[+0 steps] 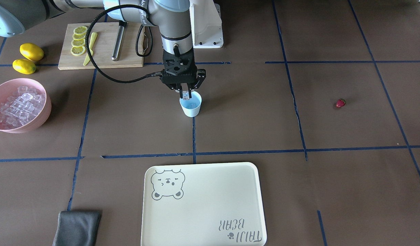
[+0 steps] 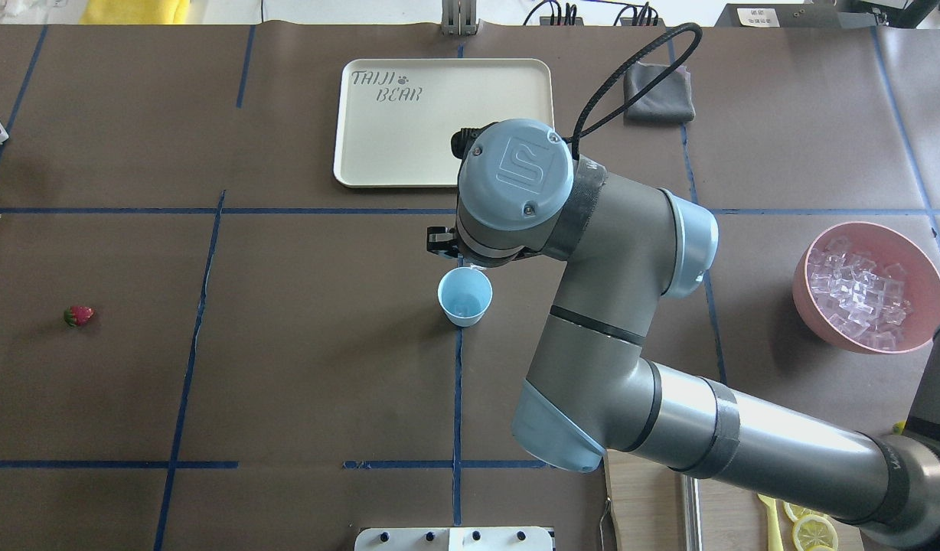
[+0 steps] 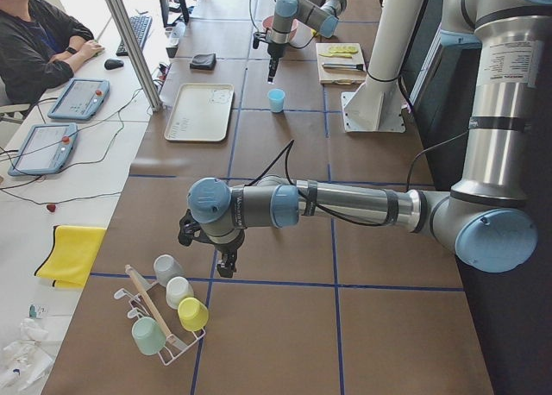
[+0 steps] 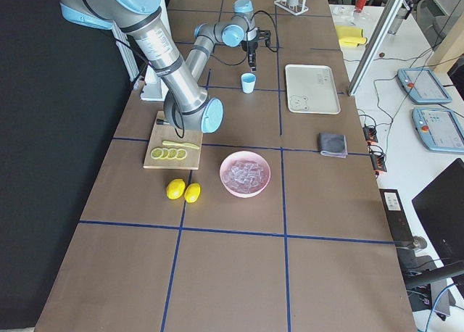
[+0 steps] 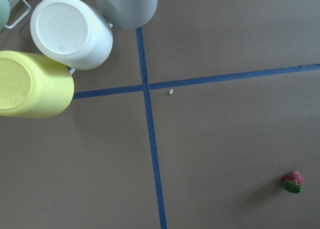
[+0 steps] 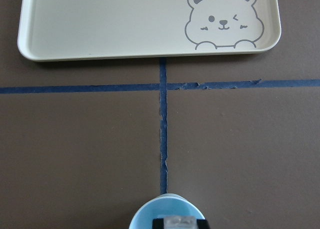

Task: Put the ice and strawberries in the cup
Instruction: 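Open the right gripper to drop the ice cube into the cup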

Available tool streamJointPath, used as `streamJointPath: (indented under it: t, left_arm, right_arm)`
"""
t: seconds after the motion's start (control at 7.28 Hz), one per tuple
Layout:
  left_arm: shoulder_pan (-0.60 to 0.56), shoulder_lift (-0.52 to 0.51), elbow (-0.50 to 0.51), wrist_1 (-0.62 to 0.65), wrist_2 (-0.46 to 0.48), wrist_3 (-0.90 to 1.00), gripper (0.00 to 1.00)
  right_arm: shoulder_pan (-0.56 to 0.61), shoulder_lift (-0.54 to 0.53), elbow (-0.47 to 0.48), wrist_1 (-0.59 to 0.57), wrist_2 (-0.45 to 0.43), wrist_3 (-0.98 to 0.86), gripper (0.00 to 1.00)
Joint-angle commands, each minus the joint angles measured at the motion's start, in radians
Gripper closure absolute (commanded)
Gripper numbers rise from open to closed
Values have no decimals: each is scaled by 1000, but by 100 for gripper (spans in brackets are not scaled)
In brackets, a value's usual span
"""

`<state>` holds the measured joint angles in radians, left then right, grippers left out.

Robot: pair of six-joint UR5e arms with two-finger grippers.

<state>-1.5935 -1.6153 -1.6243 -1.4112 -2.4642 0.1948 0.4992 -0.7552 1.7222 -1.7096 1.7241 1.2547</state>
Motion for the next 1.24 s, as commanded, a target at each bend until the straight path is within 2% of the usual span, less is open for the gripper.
streamJointPath:
  t: [0.0, 0.14, 0.27, 0.82, 1.1]
  left_arm:
    - [6, 0, 1, 0, -1, 0, 0]
    - [7, 0, 3, 0, -1, 0, 0]
    - [7, 0, 3, 0, -1, 0, 0]
    - [9, 0, 7, 0, -1, 2, 0]
    - [9, 0, 7, 1, -1, 2, 0]
  right_arm:
    - [-24, 10, -33, 1, -23, 6, 97]
    - [-31, 10, -39, 2, -29, 6, 80]
    - [-31, 10, -38, 4, -35, 6, 1]
    - [-12, 17, -30, 1, -28, -21, 1]
    - [63, 10, -12, -5, 43, -73, 0]
